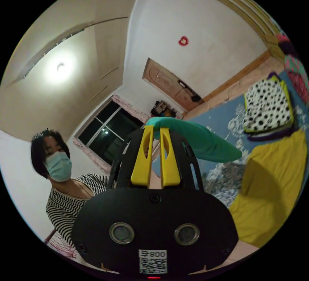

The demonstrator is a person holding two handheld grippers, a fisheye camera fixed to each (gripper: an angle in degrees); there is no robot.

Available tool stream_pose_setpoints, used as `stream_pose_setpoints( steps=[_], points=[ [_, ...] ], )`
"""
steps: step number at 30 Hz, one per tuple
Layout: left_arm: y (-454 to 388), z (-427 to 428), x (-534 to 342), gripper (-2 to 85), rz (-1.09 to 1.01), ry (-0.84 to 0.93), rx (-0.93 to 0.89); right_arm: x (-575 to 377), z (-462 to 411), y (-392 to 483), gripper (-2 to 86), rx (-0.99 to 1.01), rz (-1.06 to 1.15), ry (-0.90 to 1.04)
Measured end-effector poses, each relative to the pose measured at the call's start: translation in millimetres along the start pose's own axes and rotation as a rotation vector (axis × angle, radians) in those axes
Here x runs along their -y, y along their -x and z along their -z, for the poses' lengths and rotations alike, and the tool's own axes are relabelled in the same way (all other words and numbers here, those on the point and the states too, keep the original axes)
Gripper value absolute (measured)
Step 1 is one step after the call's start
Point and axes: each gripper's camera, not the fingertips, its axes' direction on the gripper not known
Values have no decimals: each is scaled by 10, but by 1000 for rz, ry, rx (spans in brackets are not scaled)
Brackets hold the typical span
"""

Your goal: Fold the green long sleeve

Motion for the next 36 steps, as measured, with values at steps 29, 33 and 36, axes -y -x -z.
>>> stream_pose_setpoints(
  steps=[29, 33, 36],
  points=[
    [4786, -3671, -3441, 32, 321, 662, 65, -1558, 3511, -1596, 1, -501, -511, -17],
    [5378, -3755, -3837, 30, 408, 734, 129, -1833, 3602, -1859, 1, -533, -652, 12],
    [5707, -3730, -3997, 27, 447, 721, 89, -2012, 3684, -1901, 1, -549, -705, -38]
  ],
)
